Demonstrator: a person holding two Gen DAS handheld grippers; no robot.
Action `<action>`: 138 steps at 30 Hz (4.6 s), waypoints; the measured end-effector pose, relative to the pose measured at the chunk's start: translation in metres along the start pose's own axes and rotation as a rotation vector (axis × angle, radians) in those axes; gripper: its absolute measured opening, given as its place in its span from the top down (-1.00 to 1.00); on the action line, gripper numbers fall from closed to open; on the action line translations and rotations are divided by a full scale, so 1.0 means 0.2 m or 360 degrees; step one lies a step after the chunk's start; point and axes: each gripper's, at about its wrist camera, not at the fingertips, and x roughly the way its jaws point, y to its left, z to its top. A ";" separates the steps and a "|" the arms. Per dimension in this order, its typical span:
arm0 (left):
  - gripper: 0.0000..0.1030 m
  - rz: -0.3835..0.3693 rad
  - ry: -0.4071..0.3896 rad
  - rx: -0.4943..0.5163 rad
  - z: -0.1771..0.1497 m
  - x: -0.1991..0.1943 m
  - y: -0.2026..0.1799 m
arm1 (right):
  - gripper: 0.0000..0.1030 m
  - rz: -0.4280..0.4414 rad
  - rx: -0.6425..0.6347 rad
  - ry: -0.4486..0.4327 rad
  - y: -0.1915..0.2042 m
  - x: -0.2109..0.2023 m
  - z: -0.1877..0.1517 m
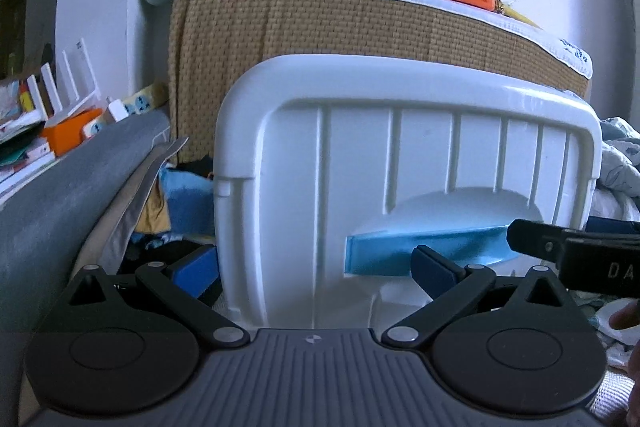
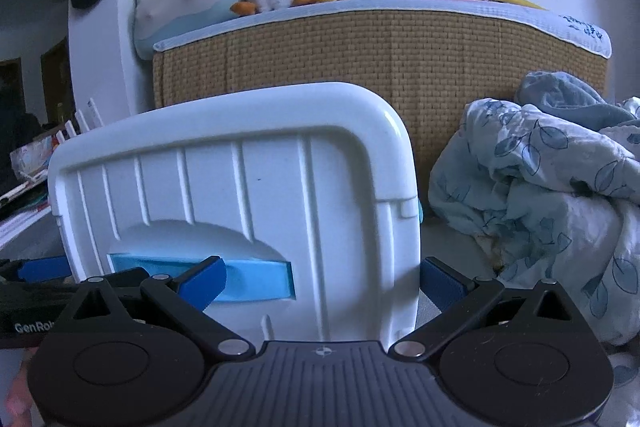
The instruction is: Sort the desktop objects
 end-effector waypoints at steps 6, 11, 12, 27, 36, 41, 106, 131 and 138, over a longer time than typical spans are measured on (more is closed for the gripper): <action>-1.00 0.0006 -0.0027 -0.0026 0.05 0.07 -0.01 | -1.00 0.0005 0.0018 -0.0027 -0.02 0.06 0.06; -1.00 0.0009 -0.0046 -0.0023 0.09 0.11 -0.01 | -1.00 0.0009 0.0025 -0.0036 -0.03 0.11 0.08; -1.00 0.0008 -0.0049 -0.0018 0.09 0.12 -0.01 | -1.00 0.0009 0.0028 -0.0032 -0.03 0.12 0.08; -1.00 -0.0002 -0.0024 -0.0007 0.14 0.34 -0.03 | -1.00 0.0004 0.0090 0.0074 -0.11 0.31 0.14; -1.00 0.0016 0.0002 -0.0039 0.16 0.48 -0.02 | -1.00 -0.0007 0.0087 0.0083 -0.13 0.44 0.19; -1.00 0.0022 0.0005 -0.0016 0.18 0.55 -0.02 | -1.00 -0.0018 0.0095 0.0097 -0.14 0.52 0.19; -1.00 0.0075 -0.0054 0.0405 0.31 0.82 -0.21 | -1.00 0.0050 0.0208 0.0076 -0.24 0.77 0.34; -1.00 -0.0084 -0.0146 -0.0046 0.14 0.41 0.01 | -1.00 0.0038 0.0261 0.0068 -0.26 0.43 0.28; -1.00 -0.0108 -0.0071 0.0084 0.04 0.37 -0.02 | -1.00 0.0060 0.0136 -0.0014 -0.19 0.38 0.22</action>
